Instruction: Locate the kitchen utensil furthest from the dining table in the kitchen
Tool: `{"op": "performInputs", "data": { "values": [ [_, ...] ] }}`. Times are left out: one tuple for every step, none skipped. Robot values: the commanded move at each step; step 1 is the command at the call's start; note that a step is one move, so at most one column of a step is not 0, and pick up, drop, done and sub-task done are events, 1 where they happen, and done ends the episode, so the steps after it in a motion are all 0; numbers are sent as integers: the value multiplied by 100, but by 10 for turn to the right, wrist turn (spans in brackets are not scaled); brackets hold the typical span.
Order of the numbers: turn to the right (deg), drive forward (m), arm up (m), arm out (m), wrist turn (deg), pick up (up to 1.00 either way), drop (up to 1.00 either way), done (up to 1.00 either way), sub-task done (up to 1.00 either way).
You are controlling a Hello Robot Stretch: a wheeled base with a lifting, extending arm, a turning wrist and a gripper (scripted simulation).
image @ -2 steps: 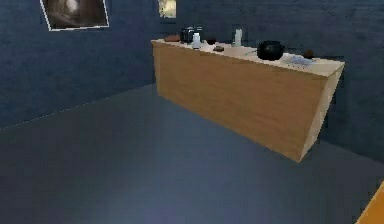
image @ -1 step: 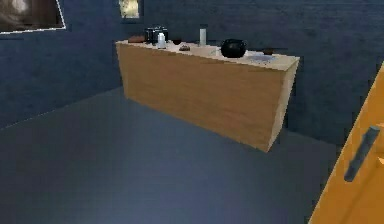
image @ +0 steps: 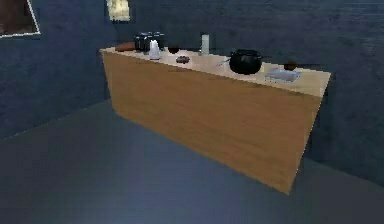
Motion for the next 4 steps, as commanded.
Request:
{"op": "performInputs", "data": {
  "values": [
    [-420,0,0,0,0,0,0,0,0],
    [0,70,0,0,0,0,0,0,0],
    [-450,0,0,0,0,0,0,0,0],
    [-90,0,0,0,0,0,0,0,0]
  ]
}}
